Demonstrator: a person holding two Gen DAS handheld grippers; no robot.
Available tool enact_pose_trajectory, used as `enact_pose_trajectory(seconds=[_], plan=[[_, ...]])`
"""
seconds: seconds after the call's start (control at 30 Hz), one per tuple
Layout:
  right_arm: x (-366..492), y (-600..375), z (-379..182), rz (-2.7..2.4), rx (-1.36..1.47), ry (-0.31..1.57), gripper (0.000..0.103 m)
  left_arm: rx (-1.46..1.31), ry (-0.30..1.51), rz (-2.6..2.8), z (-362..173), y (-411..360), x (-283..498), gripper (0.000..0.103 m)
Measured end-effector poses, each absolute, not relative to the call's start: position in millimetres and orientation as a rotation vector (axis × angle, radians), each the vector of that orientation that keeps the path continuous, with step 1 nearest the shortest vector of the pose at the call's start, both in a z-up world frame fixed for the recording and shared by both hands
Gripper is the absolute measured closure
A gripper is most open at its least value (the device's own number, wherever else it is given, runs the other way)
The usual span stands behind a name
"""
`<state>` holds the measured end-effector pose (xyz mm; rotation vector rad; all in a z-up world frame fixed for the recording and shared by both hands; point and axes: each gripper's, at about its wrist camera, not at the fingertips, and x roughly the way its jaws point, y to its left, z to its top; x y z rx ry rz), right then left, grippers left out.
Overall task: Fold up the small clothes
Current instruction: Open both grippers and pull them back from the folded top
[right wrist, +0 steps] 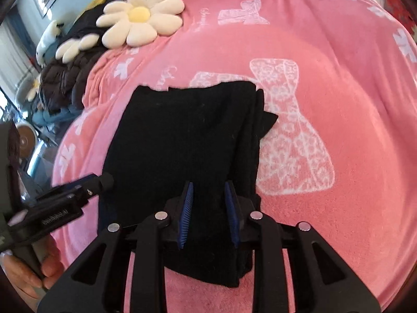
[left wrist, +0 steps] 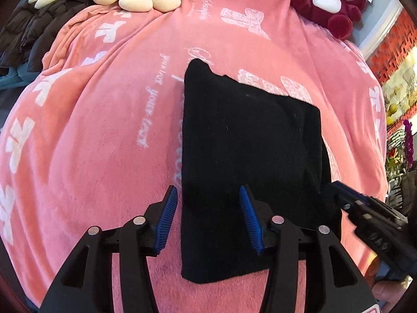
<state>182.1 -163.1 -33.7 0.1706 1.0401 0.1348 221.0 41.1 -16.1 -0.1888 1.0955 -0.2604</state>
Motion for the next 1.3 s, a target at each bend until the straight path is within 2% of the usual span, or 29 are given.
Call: enact_pose_trajectory(seconds=[0.07,0.33,0.4,0.47,0.5,0.57,0.73,1.03,1.17,1.3], plan=[[184.6,-164.5,-52.0,0.12,0.172,1.091,0.08,-0.175,1.118,-0.254,-21.3,37.8,218.2,0.055],[150.8,-179.2,-14.6,0.066,0.205,0.951,0.077,-0.137,1.095,-0.24,-15.9,34.7,194.3,0.053],[140.3,-183.1,-15.6,0.03,0.181,0.944,0.064,-0.134,1.069,-0.232,-14.0,34.8,185.4,0.042],[128.3,-185.3,-19.3,-0.003,0.144,0.933,0.048,-0.138,1.035,-0.226,-12.5,35.6,174.9,0.036],[120.0,-186.4,-22.1,-0.02,0.122,0.926,0.046,-0.138,1.021,-0.219,-12.5,35.7,168.7,0.03],[103.4,-187.8,-28.8,-0.042,0.096,0.932,0.043,-0.135,1.014,-0.198,-14.6,35.7,158.2,0.025],[62.7,-194.4,-42.4,-0.07,0.1,0.929,0.033,-0.133,1.014,-0.169,-26.5,34.3,129.2,0.025],[26.0,-198.6,-59.3,-0.085,0.111,0.966,0.032,-0.055,1.041,-0.137,-45.9,24.6,88.4,0.025],[21.2,-192.2,-52.4,-0.079,0.093,0.934,0.023,-0.028,1.045,-0.124,-49.9,22.7,76.2,0.025],[16.5,-184.0,-55.4,-0.073,0.067,0.945,0.023,-0.023,1.028,-0.124,-46.5,23.0,72.5,0.025]])
